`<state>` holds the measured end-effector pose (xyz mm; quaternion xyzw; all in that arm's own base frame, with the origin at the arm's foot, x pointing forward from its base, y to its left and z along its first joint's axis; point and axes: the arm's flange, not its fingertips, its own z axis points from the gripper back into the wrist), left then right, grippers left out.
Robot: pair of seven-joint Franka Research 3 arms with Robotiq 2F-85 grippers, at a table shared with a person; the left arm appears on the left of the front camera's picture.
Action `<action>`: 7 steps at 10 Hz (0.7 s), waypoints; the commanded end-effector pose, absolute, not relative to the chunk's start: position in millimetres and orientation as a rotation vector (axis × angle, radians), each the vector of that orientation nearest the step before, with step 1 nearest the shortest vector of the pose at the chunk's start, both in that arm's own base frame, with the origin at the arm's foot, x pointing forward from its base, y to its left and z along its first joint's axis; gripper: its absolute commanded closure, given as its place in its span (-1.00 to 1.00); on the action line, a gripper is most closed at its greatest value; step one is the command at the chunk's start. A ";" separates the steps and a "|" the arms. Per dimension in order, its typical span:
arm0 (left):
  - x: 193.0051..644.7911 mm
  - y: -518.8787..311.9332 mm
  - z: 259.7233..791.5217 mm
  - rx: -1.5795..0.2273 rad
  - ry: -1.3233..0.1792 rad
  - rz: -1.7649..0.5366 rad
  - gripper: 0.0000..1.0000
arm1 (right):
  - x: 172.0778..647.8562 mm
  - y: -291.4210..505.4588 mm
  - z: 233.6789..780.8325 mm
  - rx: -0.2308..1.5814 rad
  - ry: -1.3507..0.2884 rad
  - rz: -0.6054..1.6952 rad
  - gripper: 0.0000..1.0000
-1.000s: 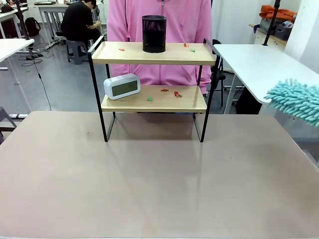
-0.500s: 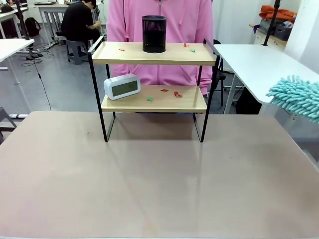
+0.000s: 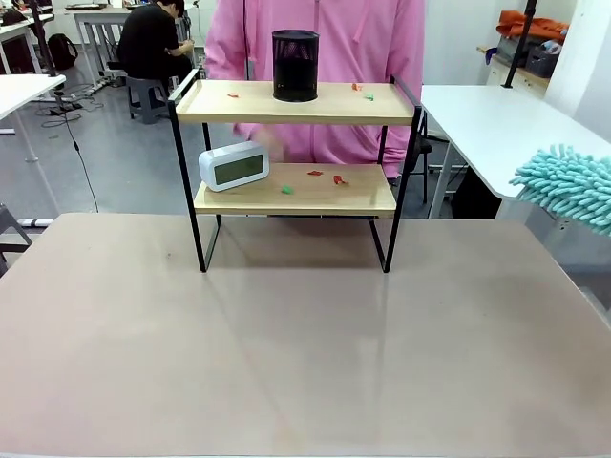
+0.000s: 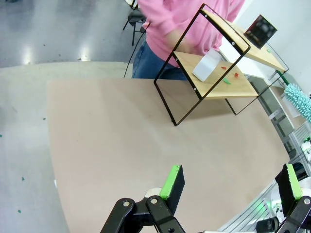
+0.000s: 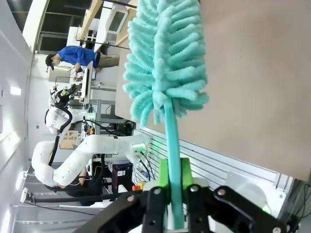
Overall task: Clean the shelf.
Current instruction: Clean the specific tier of the Shelf with the Duster once objects are removed.
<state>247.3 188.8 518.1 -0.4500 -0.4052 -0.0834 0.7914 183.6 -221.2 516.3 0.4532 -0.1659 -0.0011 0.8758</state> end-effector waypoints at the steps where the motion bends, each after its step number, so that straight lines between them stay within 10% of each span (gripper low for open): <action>1: 249.0 187.0 518.9 -0.974 -0.893 -0.196 -1.00 | 183.6 -220.0 520.1 0.943 -0.347 -0.005 1.00; 7: 249.0 187.0 518.9 -0.974 -0.893 -0.196 -1.00 | 183.6 -220.0 520.1 0.943 -0.347 -0.005 1.00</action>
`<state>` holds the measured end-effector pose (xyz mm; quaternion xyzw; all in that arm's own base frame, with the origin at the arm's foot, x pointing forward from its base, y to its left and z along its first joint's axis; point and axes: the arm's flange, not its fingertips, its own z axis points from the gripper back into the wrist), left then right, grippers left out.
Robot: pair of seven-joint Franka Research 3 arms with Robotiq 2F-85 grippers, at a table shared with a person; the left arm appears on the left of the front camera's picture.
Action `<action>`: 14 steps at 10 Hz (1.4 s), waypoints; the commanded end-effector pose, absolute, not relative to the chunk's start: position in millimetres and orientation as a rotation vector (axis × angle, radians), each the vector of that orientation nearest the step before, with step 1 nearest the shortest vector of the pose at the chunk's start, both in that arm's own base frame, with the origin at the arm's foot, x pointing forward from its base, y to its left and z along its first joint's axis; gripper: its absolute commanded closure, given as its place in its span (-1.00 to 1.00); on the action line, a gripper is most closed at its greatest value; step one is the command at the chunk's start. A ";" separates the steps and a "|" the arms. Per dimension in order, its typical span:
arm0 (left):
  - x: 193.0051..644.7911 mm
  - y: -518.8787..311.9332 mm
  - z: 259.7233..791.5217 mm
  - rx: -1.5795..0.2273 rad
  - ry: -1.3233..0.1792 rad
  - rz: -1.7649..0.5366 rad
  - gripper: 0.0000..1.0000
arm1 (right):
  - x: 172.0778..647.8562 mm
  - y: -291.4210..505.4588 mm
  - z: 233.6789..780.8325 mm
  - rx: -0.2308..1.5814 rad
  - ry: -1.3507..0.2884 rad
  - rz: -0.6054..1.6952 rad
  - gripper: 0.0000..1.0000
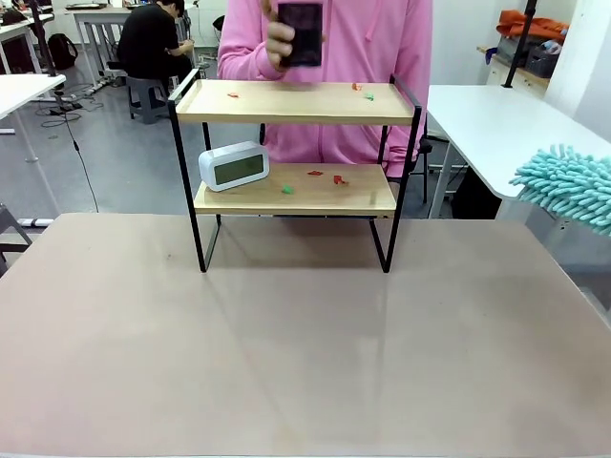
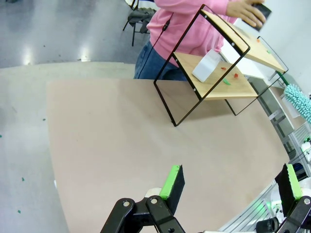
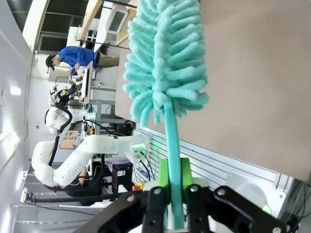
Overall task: Clean the shelf.
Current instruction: Clean the specific tier of the Shelf with the Duster once objects are removed.
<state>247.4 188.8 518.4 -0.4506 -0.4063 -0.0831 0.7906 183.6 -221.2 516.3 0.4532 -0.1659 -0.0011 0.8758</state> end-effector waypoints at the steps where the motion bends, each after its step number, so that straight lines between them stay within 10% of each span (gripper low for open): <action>1: 249.0 187.0 518.9 -0.974 -0.893 -0.196 -1.00 | 183.6 -220.0 520.1 0.943 -0.347 -0.005 1.00; 7: 249.0 187.0 518.9 -0.974 -0.893 -0.196 -1.00 | 183.6 -220.0 520.1 0.943 -0.347 -0.005 1.00; 8: 249.0 187.0 518.9 -0.974 -0.893 -0.196 -1.00 | 183.6 -221.2 516.3 0.946 -0.346 -0.002 0.75; 14: 249.0 187.0 518.9 -0.974 -0.893 -0.196 -1.00 | 237.6 -99.1 662.2 0.750 -0.631 0.155 0.75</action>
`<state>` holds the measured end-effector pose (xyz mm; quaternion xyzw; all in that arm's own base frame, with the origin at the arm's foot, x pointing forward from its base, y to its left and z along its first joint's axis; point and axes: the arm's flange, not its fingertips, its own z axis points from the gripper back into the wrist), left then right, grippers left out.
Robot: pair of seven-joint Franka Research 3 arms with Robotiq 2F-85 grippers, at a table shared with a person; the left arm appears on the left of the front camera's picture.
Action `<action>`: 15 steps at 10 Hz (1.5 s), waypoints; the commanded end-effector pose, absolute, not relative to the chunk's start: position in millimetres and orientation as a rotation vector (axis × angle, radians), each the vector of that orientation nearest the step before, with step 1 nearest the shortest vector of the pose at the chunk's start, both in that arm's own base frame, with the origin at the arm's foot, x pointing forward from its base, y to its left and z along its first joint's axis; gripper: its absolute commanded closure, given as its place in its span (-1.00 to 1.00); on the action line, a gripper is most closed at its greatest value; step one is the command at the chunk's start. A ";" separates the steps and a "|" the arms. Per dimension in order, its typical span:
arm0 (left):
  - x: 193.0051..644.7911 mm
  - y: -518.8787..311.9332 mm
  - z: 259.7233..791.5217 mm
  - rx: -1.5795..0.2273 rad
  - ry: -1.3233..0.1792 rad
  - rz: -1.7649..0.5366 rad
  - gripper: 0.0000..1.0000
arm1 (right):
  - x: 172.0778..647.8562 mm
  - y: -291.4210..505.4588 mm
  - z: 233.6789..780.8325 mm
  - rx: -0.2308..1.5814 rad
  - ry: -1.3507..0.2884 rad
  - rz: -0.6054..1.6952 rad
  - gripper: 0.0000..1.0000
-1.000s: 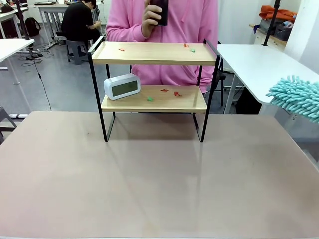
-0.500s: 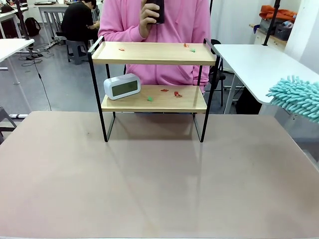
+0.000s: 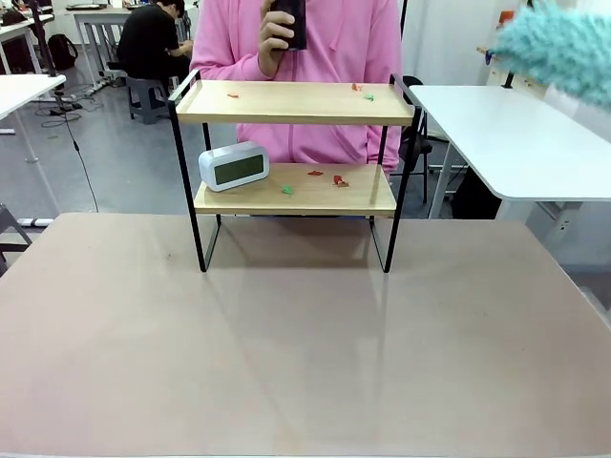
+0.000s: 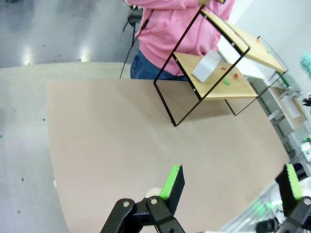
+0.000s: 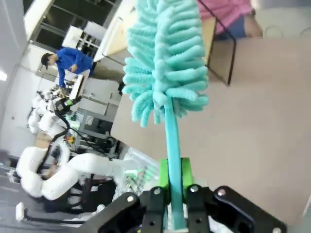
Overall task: Clean the shelf.
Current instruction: Clean the specific tier of the Shelf with the Duster once objects are removed.
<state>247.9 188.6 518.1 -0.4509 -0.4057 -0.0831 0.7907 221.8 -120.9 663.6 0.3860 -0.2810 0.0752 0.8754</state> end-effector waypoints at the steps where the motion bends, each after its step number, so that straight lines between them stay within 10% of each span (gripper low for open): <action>1: 249.0 187.0 518.9 -0.974 -0.893 -0.196 -1.00 | 247.0 -72.5 665.6 0.709 -0.645 0.166 0.75; 15: 249.0 187.0 518.9 -0.974 -0.893 -0.196 -1.00 | 347.7 100.5 676.8 0.354 -0.629 0.163 0.75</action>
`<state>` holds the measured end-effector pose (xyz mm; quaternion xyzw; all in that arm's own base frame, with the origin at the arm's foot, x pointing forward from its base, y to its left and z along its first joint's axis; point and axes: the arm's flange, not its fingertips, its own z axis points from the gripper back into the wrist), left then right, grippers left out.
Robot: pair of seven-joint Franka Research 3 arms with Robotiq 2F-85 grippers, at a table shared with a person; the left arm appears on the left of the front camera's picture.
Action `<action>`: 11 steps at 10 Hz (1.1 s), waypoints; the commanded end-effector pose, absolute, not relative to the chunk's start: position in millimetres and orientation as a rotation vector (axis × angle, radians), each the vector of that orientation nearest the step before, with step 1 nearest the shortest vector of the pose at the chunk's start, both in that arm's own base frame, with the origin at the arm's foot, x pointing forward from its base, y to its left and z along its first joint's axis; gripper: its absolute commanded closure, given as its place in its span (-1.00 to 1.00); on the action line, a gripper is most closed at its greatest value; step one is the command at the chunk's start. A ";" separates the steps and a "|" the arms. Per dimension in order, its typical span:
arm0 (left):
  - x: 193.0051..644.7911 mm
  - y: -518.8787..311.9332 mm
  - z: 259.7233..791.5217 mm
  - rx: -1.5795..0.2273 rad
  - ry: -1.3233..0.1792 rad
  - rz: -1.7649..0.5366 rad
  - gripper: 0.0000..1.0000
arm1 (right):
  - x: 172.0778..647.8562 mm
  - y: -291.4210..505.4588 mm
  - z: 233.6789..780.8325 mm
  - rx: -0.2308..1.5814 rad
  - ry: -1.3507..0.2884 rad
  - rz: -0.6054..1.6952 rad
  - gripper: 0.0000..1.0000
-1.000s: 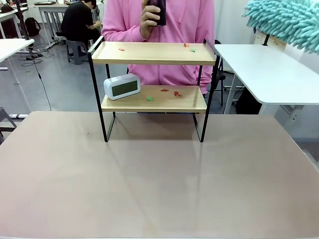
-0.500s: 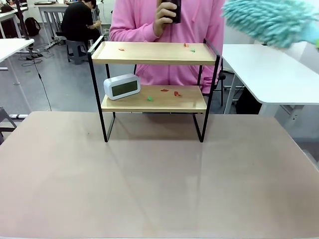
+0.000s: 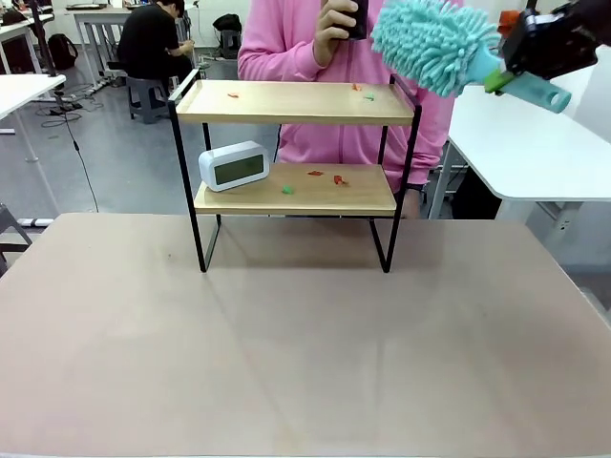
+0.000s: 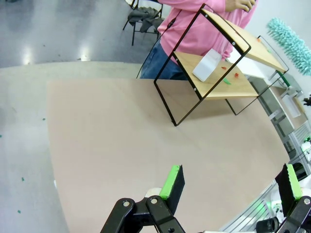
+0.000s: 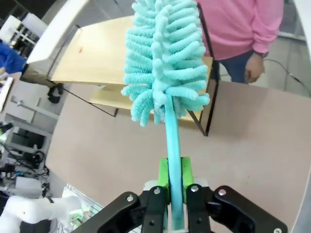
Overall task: Clean the shelf.
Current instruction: Clean the specific tier of the Shelf with the Duster once objects are removed.
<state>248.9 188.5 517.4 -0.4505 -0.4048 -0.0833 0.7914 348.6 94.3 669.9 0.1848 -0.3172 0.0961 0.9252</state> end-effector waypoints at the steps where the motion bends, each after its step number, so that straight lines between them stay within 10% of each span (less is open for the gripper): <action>1: 249.0 187.0 518.9 -0.974 -0.893 -0.196 -1.00 | 346.2 112.4 671.8 0.328 -0.629 0.178 0.75; 11: 249.0 187.0 518.9 -0.974 -0.893 -0.196 -1.00 | 394.5 169.0 644.0 0.230 -0.654 0.188 0.75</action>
